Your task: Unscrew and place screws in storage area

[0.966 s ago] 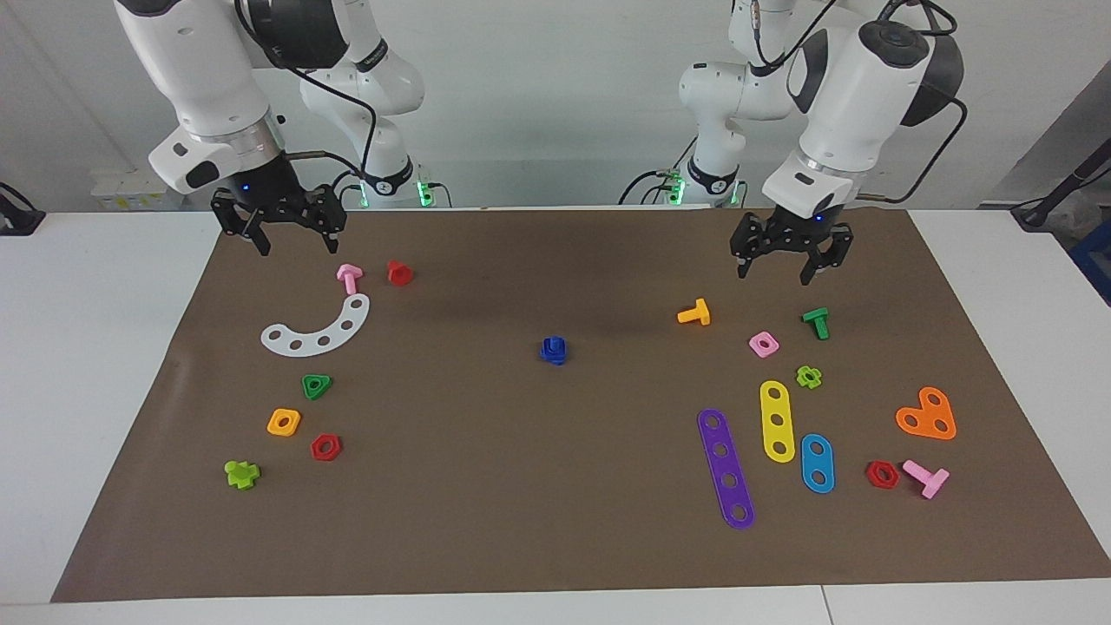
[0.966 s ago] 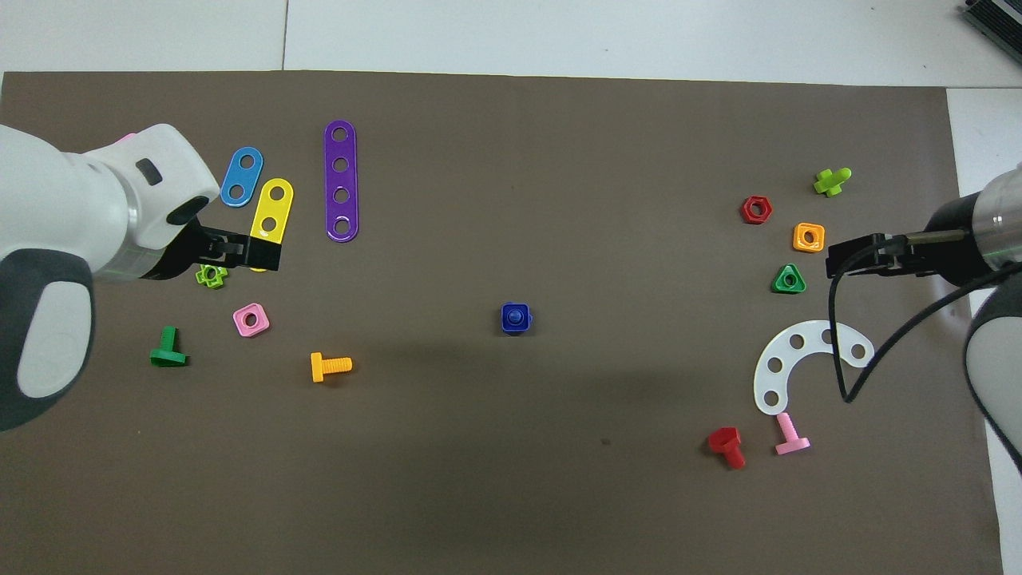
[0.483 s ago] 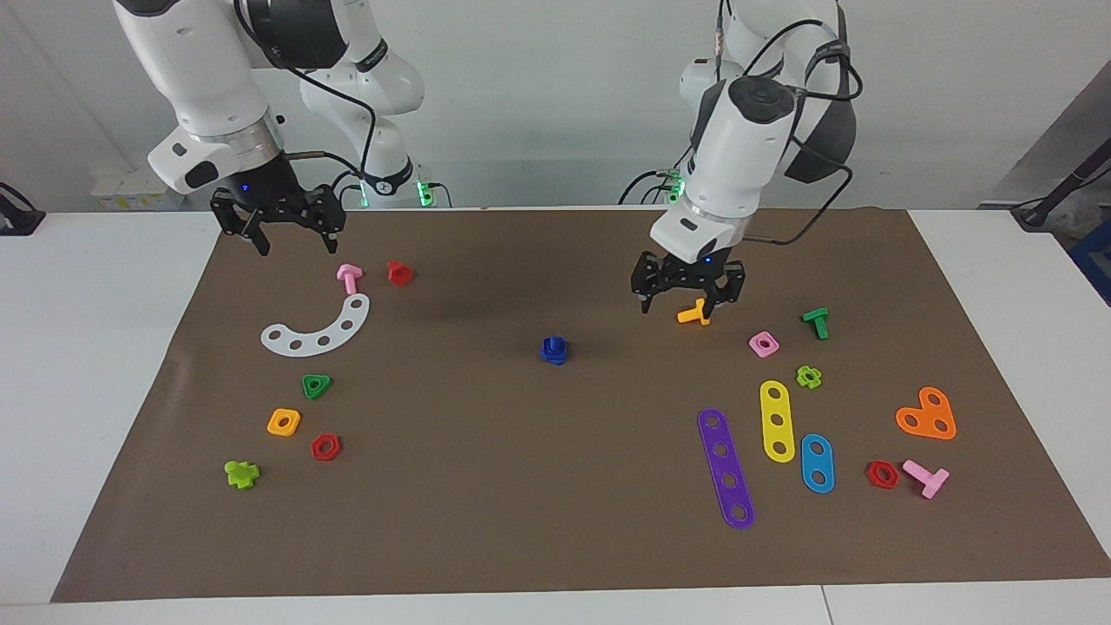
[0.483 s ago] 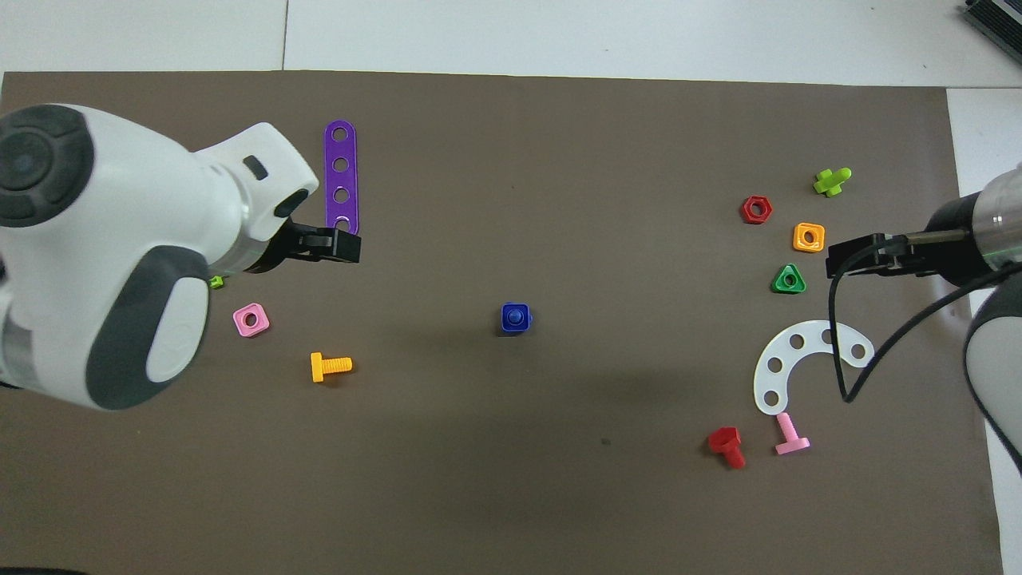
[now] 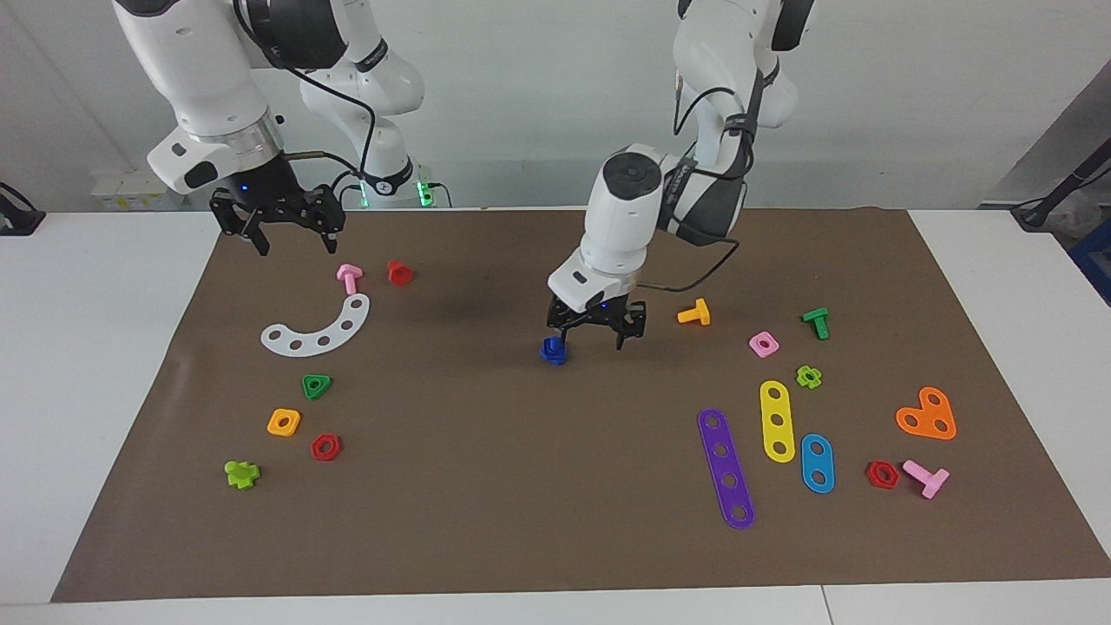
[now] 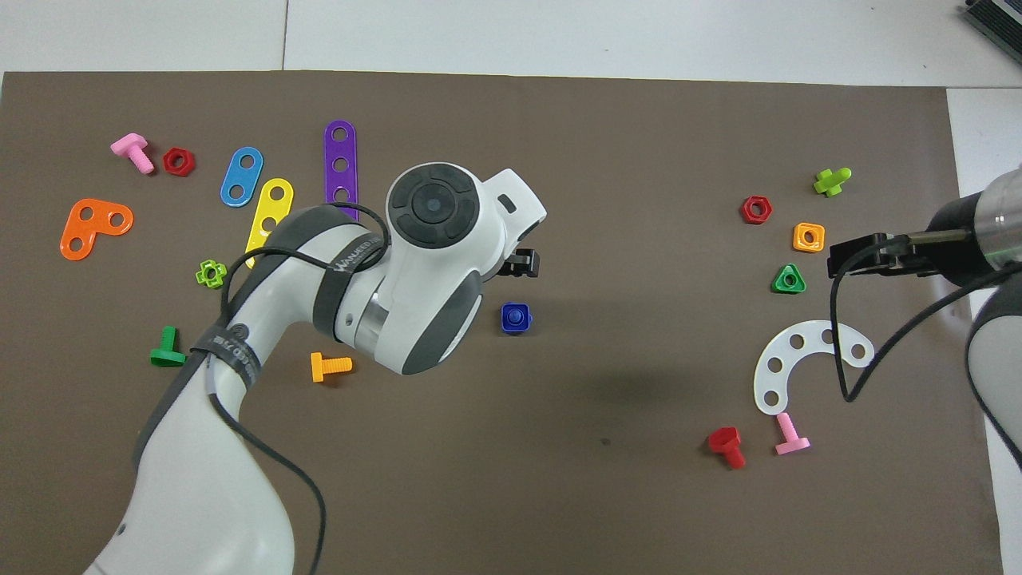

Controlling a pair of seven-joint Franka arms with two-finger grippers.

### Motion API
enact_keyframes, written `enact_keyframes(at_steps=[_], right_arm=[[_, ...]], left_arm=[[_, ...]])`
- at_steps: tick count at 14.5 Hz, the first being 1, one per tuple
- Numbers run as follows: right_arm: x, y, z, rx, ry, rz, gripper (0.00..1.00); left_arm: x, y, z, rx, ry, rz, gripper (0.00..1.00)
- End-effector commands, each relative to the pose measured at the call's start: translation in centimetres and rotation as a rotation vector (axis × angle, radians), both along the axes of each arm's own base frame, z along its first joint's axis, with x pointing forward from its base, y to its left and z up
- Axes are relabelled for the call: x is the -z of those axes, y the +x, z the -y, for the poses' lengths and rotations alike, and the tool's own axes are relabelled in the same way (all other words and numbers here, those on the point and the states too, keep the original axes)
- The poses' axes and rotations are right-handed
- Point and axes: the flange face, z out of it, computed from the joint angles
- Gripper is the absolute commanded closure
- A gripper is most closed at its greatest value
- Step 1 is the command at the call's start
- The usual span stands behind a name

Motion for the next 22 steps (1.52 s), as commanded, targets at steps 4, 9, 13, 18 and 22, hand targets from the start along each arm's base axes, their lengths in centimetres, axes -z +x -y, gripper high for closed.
enact_keyframes(at_steps=[4,9,13,18,22], right_arm=[[-0.1,-0.3,0.3,0.015,0.01,-0.012,0.0],[-0.1,-0.3,0.3,0.013,0.01,-0.012,0.0],[-0.1,-0.3,0.3,0.012,0.01,-0.012,0.0],[-0.1,-0.3,0.3,0.016,0.01,-0.009,0.0],[-0.1,-0.3,0.3,0.018,0.01,-0.009,0.0]], left_arm=[[5.1,-3.0,2.7,0.05,0.018,-0.005,0.05],[7.0,-5.4,3.4,0.085,0.03,-0.019,0.12],[8.5,-5.9,2.8,0.091,0.025,-0.009,0.19],[8.2,-6.1,3.0,0.103,0.022,-0.005,0.31],[7.4,-5.9,3.1,0.105,0.037,-0.025,0.52]])
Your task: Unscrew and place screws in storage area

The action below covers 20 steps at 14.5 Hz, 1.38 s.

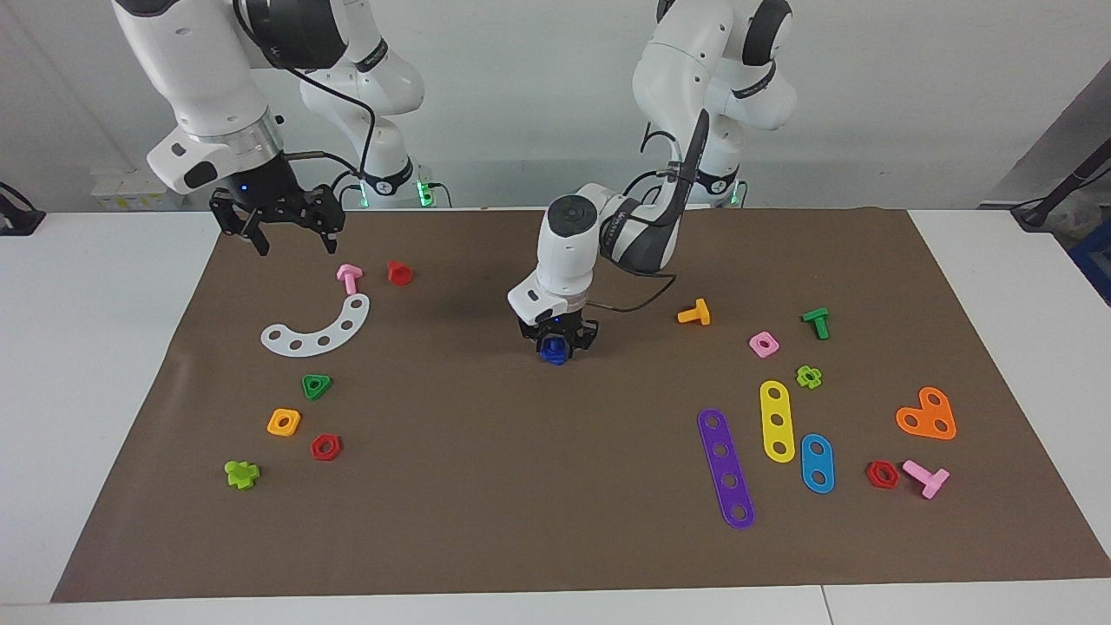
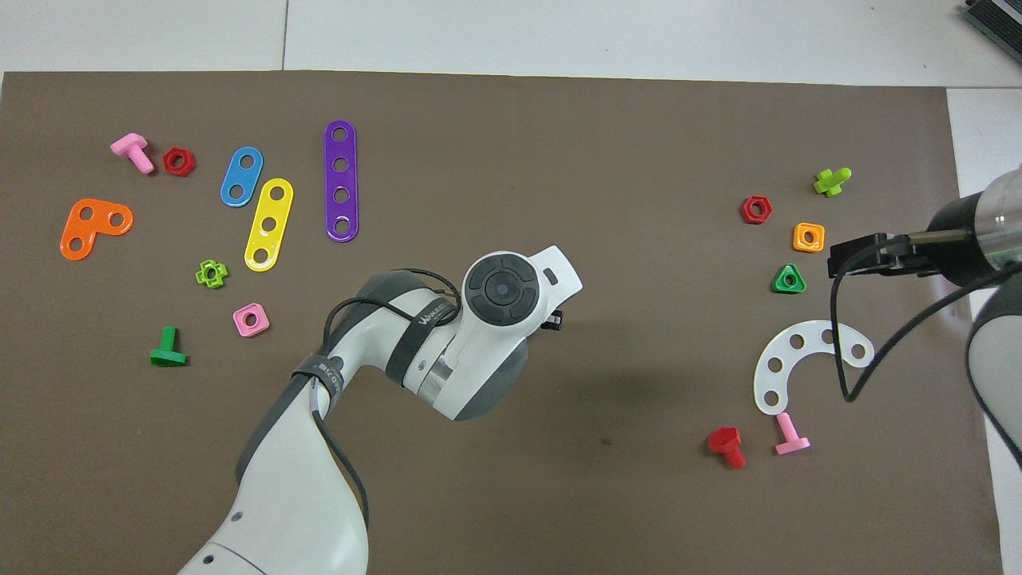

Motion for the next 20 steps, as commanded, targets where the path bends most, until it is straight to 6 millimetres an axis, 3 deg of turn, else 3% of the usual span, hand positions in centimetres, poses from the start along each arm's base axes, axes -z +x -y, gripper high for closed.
enact_keyframes(at_steps=[1,4,6,7,9,11,12,15,17,20], right_arm=[[-0.1,-0.3,0.3,0.017,0.01,-0.009,0.0],[-0.1,-0.3,0.3,0.017,0.01,-0.009,0.0],[-0.1,-0.3,0.3,0.016,0.01,-0.01,0.0],[-0.1,-0.3,0.3,0.016,0.01,-0.01,0.0],[-0.1,-0.3,0.2,0.014,0.01,-0.009,0.0],[-0.1,-0.3,0.1,0.011,0.01,-0.01,0.0],[-0.1,-0.3,0.1,0.011,0.01,-0.01,0.0],[-0.1,-0.4,0.3,0.011,0.01,-0.013,0.0],[-0.1,-0.4,0.3,0.011,0.01,-0.013,0.0],[-0.1,-0.4,-0.1,0.002,0.004,-0.013,0.0]], left_arm=[[-1.4,-0.3,-0.3,0.012,0.012,-0.008,0.6],[-1.8,0.1,-0.5,0.007,0.02,-0.02,0.8],[-3.8,1.1,-0.3,0.004,0.035,-0.041,0.95],[-5.3,2.1,-0.5,-0.012,0.031,-0.054,0.96],[-6.1,3.4,-0.8,-0.028,0.052,-0.098,0.96],[-7.8,5.3,-2.3,-0.061,0.051,-0.11,0.96],[-8.3,6.2,-3.5,-0.083,0.044,-0.111,0.96],[-10.0,10.1,-10.8,-0.182,-0.003,-0.133,1.0],[-9.5,11.5,-15.2,-0.191,0.014,-0.17,1.0],[-7.4,11.6,-20.9,-0.185,0.03,-0.214,1.0]])
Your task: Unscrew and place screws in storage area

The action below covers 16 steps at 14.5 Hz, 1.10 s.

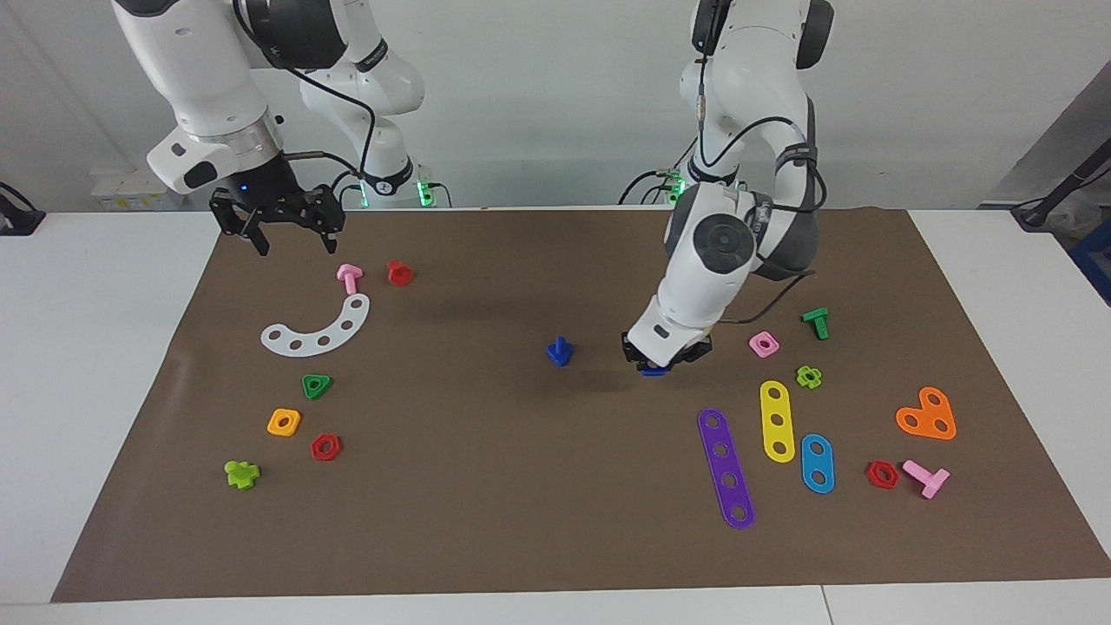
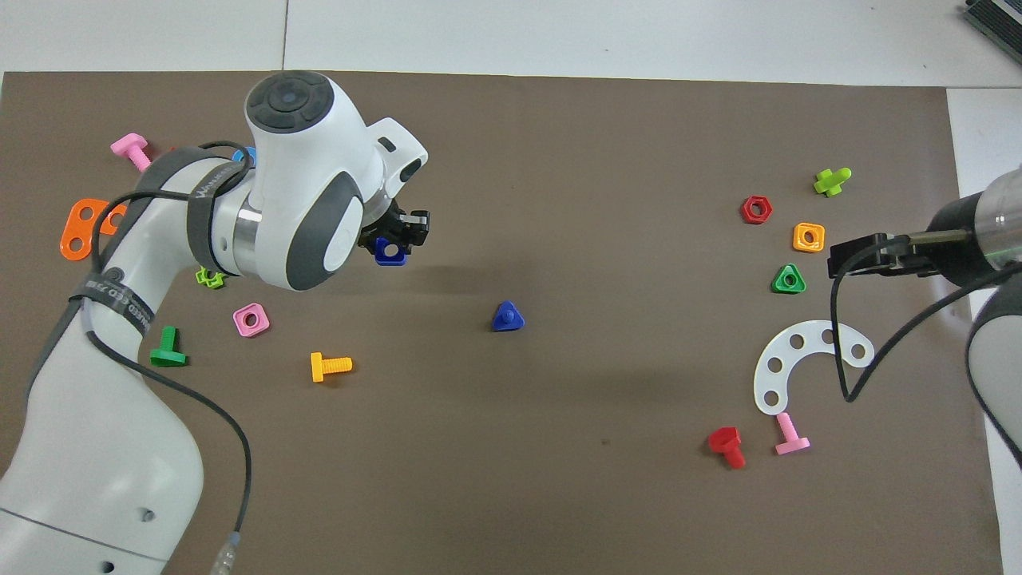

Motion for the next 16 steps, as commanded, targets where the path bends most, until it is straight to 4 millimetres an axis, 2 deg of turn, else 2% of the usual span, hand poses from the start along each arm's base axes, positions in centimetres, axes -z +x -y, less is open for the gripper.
enact_keyframes(at_steps=[1,2,4,6,7,8,9,12,13,15,16], right_arm=[[-0.2,-0.3,-0.5,0.0,0.001,-0.006,0.0],[-0.1,-0.3,-0.9,-0.001,0.001,-0.001,0.0],[0.2,-0.3,-2.2,0.034,0.003,0.009,0.01],[1.0,-0.4,-5.4,0.046,0.005,0.026,0.01],[1.4,-0.3,-6.9,0.051,-0.003,0.032,0.02],[2.2,0.0,-8.6,0.046,-0.011,0.031,0.03],[3.1,0.5,-10.3,0.049,-0.013,0.041,0.05],[7.4,2.1,-16.5,0.017,0.0,0.07,0.05],[9.2,2.6,-19.0,0.019,0.01,0.084,0.05],[11.6,3.2,-23.0,0.025,0.027,0.118,0.05],[12.8,3.1,-25.0,0.036,0.035,0.123,0.05]], left_arm=[[1.8,-1.3,-5.0,0.046,-0.018,-0.055,1.0],[2.6,-1.2,-7.4,0.066,-0.025,-0.054,1.0],[4.4,-1.9,-9.2,0.07,-0.027,-0.033,0.99],[6.0,-2.5,-10.4,0.078,-0.033,0.009,0.8],[6.4,-2.6,-11.0,0.114,-0.039,0.024,0.67],[6.6,-2.7,-12.1,0.134,-0.043,0.029,0.29],[6.5,-2.5,-12.6,0.143,-0.045,0.033,0.0],[6.1,-2.0,-14.0,0.129,-0.046,0.035,0.0],[5.8,-1.9,-15.2,0.11,-0.046,0.026,0.0],[2.7,-2.5,-18.3,0.066,-0.051,0.005,0.0],[1.0,-3.3,-20.5,0.033,-0.054,-0.029,0.0]])
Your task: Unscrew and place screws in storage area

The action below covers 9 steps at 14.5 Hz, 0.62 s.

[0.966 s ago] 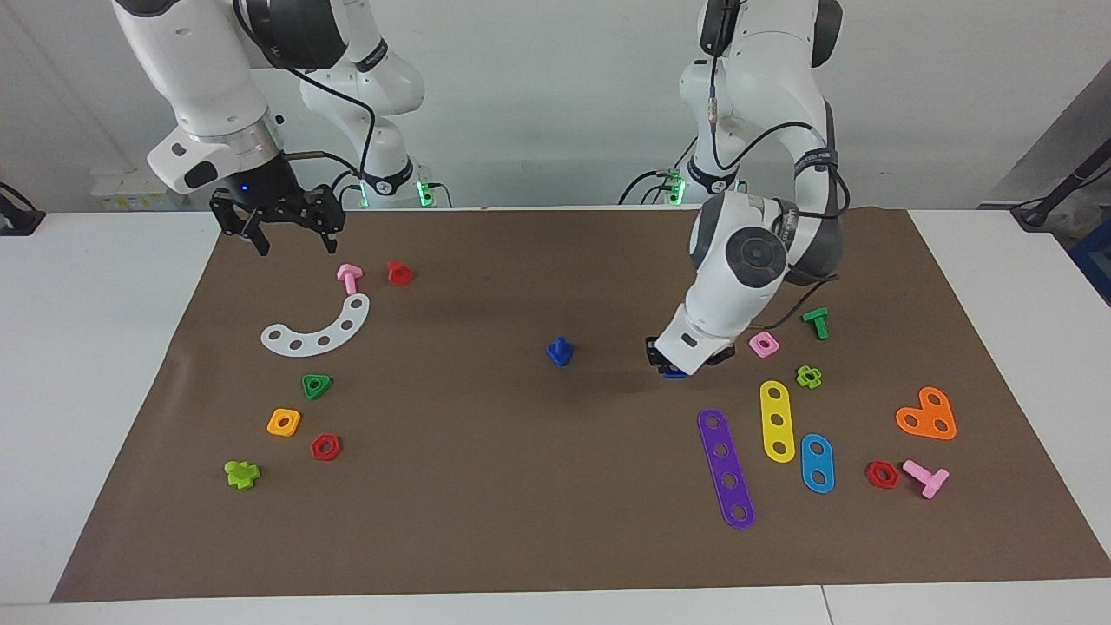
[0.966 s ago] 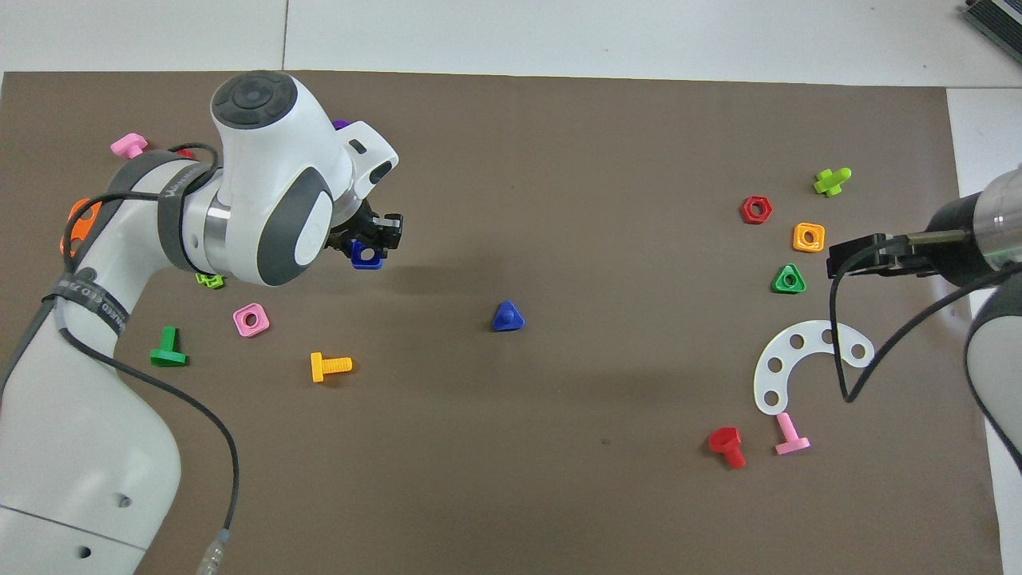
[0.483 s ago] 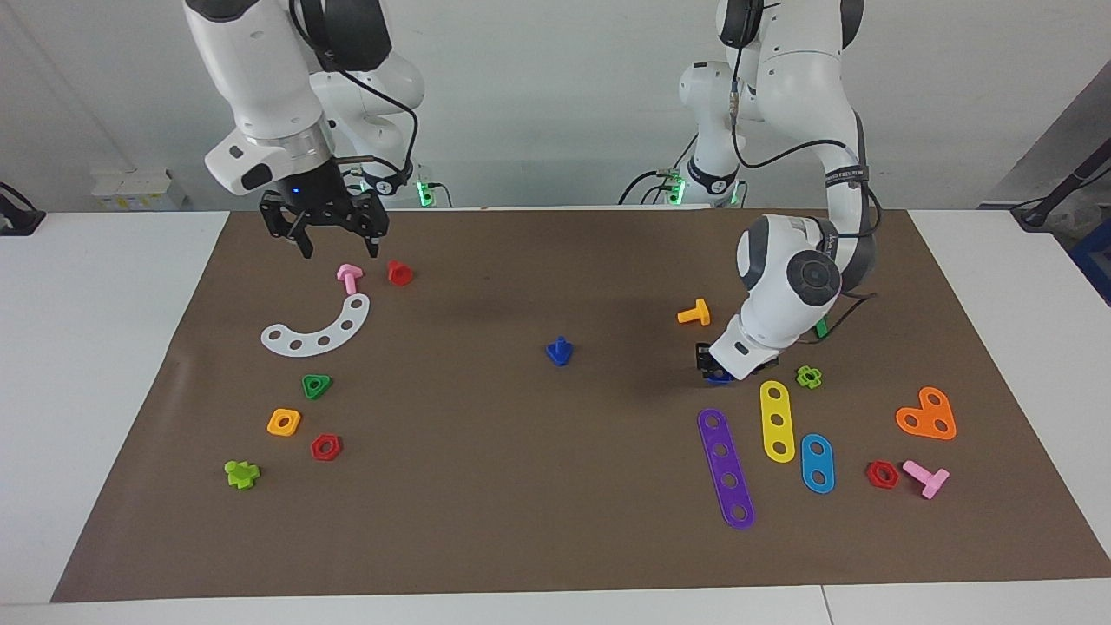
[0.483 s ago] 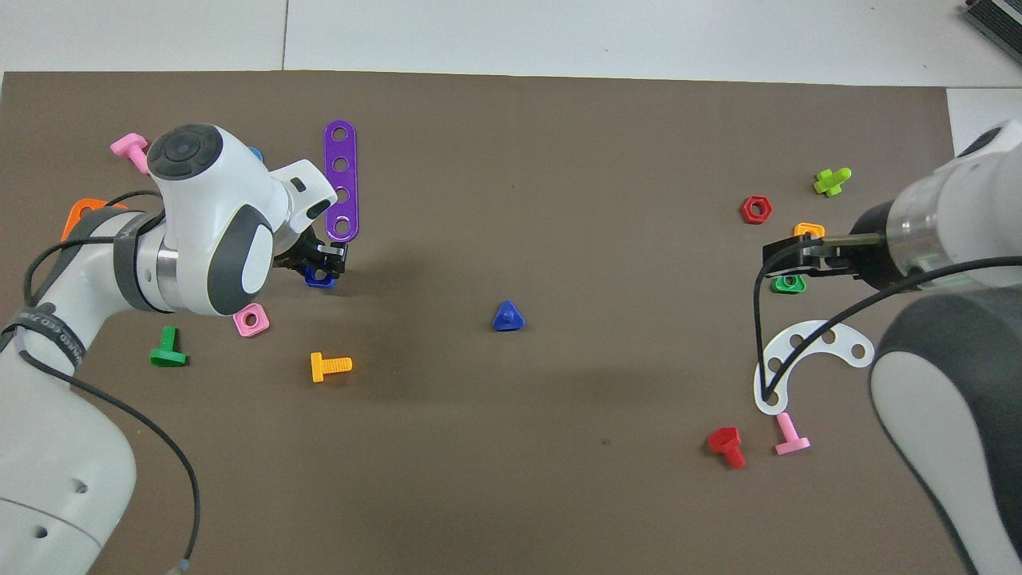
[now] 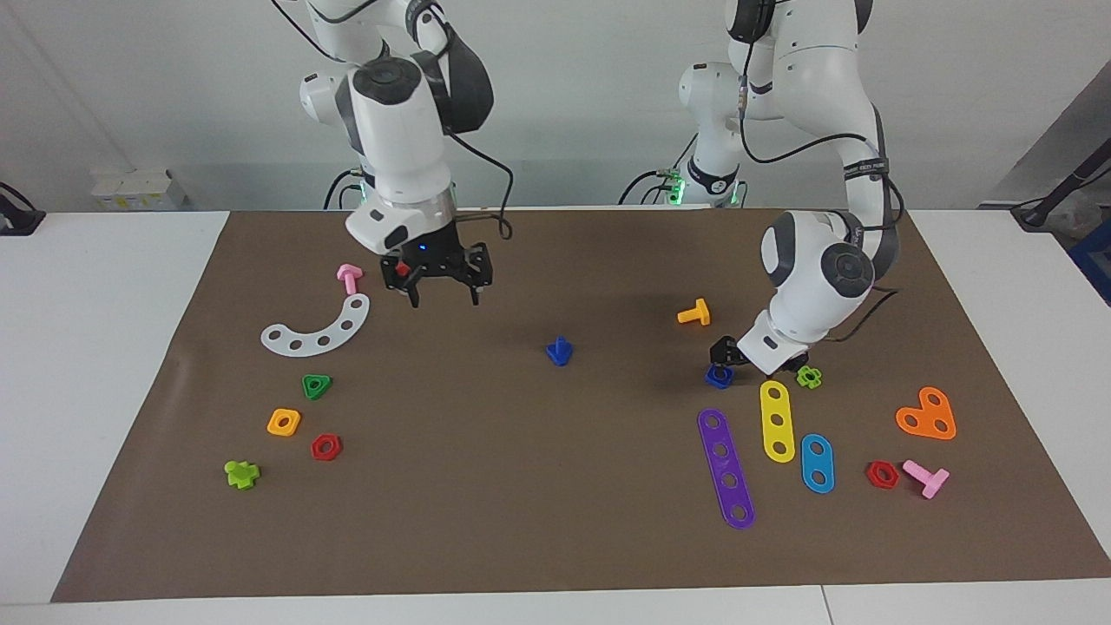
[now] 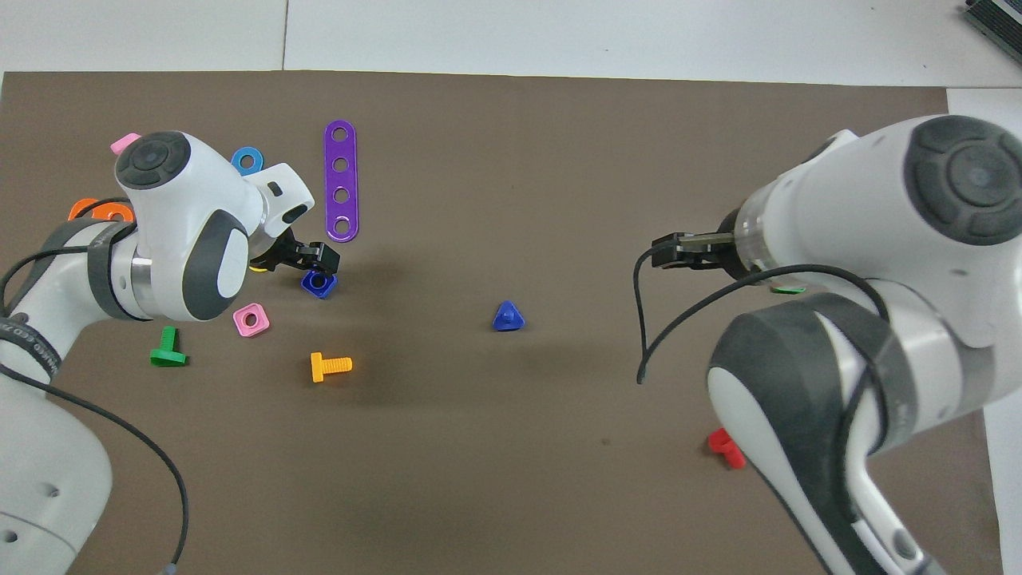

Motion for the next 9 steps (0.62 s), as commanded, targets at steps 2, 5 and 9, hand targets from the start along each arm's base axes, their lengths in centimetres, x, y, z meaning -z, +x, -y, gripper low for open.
enact_keyframes(at_steps=[2,5,9], right_arm=[[4.0,-0.6,-7.7,0.039,-0.021,0.038,0.05],[6.5,-0.3,-10.3,0.031,-0.047,0.053,0.07],[10.6,-1.7,-14.1,-0.014,-0.051,0.024,0.12]], left_arm=[[-6.5,-3.5,-8.1,-0.068,0.027,-0.084,0.0],[-11.7,-5.6,-9.6,-0.045,0.115,-0.093,0.0],[-19.6,-6.6,-10.0,-0.06,0.107,0.013,0.0]])
